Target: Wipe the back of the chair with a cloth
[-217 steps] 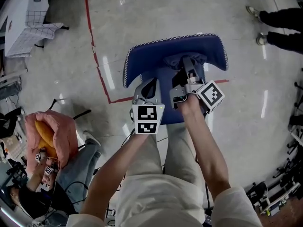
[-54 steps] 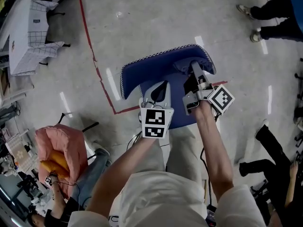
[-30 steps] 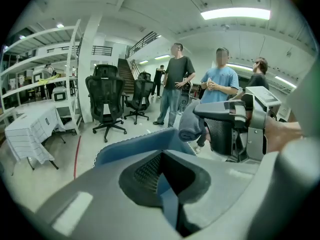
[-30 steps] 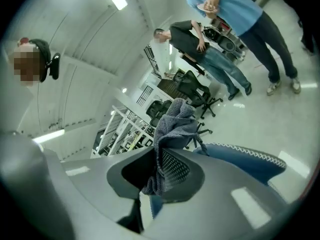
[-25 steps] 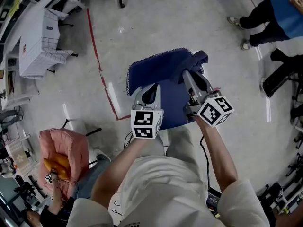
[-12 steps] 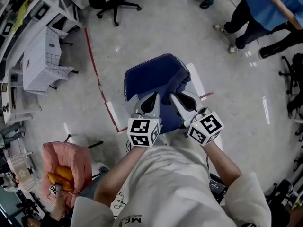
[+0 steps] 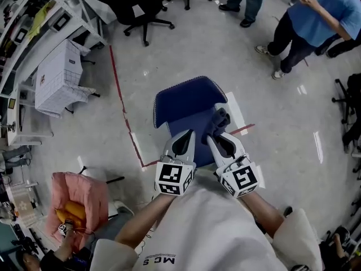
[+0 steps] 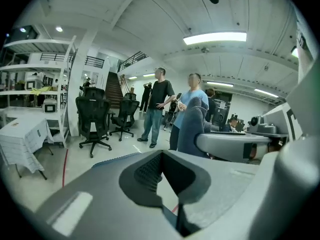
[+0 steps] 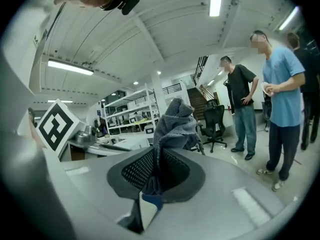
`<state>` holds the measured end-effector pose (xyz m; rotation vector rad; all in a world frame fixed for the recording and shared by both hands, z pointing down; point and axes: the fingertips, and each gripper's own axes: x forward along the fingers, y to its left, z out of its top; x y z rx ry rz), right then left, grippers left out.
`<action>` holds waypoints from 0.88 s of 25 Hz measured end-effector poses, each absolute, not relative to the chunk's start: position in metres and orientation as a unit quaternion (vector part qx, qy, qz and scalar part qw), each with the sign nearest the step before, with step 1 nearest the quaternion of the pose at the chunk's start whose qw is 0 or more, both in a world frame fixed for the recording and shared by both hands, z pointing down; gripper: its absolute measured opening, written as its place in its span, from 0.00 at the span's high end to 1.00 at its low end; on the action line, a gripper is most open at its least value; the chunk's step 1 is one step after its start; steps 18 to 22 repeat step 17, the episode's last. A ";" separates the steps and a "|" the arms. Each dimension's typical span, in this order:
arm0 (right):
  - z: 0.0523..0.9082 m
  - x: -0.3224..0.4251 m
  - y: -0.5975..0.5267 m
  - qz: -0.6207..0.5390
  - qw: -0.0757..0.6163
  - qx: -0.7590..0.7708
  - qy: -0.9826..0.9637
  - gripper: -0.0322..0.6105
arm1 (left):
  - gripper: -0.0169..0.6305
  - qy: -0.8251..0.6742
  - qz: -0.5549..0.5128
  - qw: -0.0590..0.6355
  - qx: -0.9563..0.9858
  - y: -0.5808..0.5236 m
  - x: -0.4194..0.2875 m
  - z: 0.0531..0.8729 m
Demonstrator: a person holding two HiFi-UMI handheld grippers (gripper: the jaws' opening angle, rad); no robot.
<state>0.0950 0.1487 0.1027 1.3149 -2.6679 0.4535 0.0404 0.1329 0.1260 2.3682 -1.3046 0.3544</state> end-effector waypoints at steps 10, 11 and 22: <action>0.101 0.078 0.154 0.129 0.087 0.416 -0.896 0.85 | 0.97 -0.472 0.126 0.186 0.853 0.151 0.029 0.110; 0.103 0.078 0.155 0.130 0.089 0.417 -0.895 0.85 | 0.97 -0.472 0.127 0.187 0.852 0.153 0.027 0.112; 0.099 0.076 0.163 0.133 0.094 0.423 -0.891 0.85 | 0.97 -0.468 0.128 0.187 0.854 0.162 0.027 0.111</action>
